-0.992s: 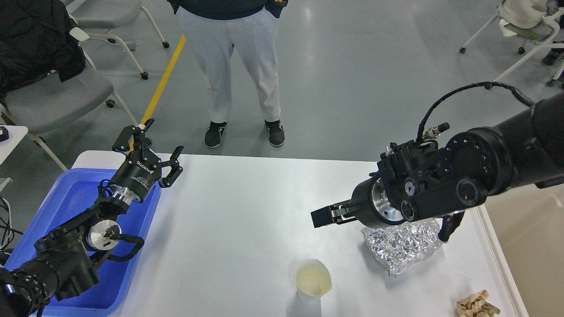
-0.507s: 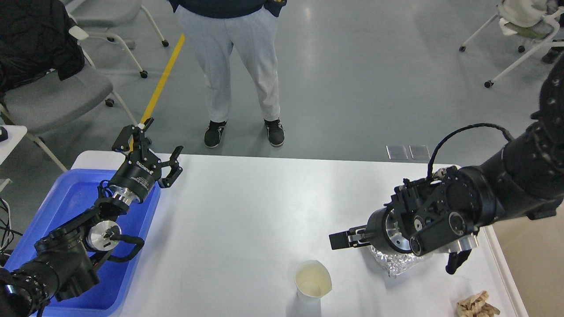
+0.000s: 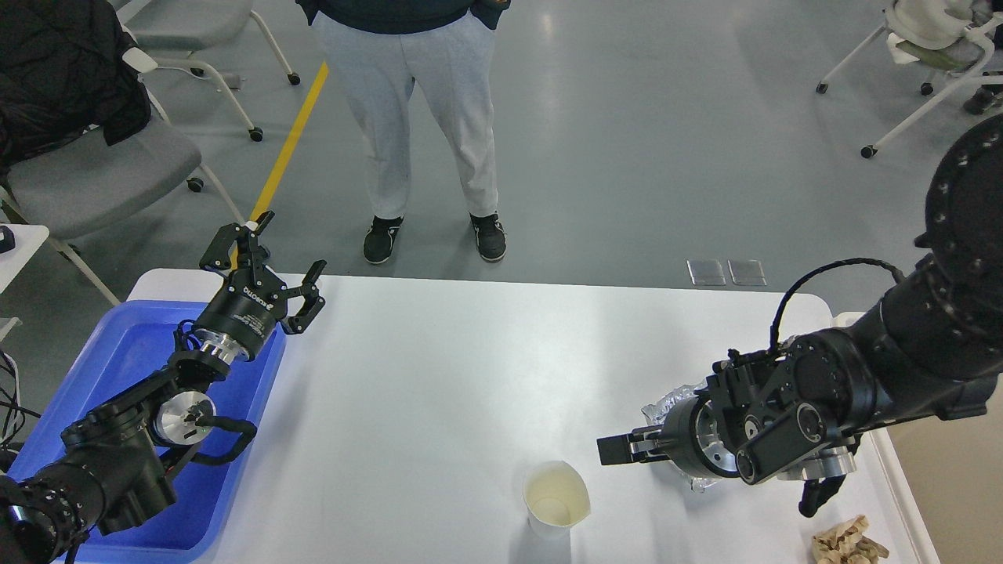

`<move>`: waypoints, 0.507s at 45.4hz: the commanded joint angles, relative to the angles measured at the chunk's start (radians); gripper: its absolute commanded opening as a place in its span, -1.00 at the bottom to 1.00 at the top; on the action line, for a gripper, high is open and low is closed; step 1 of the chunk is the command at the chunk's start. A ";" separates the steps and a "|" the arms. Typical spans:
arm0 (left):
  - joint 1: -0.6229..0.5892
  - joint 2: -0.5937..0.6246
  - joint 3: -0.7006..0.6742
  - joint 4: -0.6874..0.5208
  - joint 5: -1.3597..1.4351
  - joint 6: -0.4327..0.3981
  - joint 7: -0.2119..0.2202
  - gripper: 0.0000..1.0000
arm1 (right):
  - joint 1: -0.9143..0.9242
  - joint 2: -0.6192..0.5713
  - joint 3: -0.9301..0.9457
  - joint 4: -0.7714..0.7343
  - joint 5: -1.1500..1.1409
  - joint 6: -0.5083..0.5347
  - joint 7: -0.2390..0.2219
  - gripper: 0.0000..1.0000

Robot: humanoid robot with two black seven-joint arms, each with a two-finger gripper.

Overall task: Tidy desktop
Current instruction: 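Lower the right gripper down beside the white paper cup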

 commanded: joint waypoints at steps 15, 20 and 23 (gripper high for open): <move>0.000 0.000 0.000 0.000 0.000 -0.001 0.000 1.00 | 0.064 0.000 0.220 0.000 0.074 0.145 -0.001 1.00; 0.000 0.000 0.000 -0.001 0.000 0.001 0.000 1.00 | 0.055 0.000 0.222 0.000 0.074 0.147 -0.001 1.00; 0.000 0.000 0.000 0.000 0.000 -0.001 0.000 1.00 | 0.049 0.000 0.220 0.000 0.074 0.145 -0.001 1.00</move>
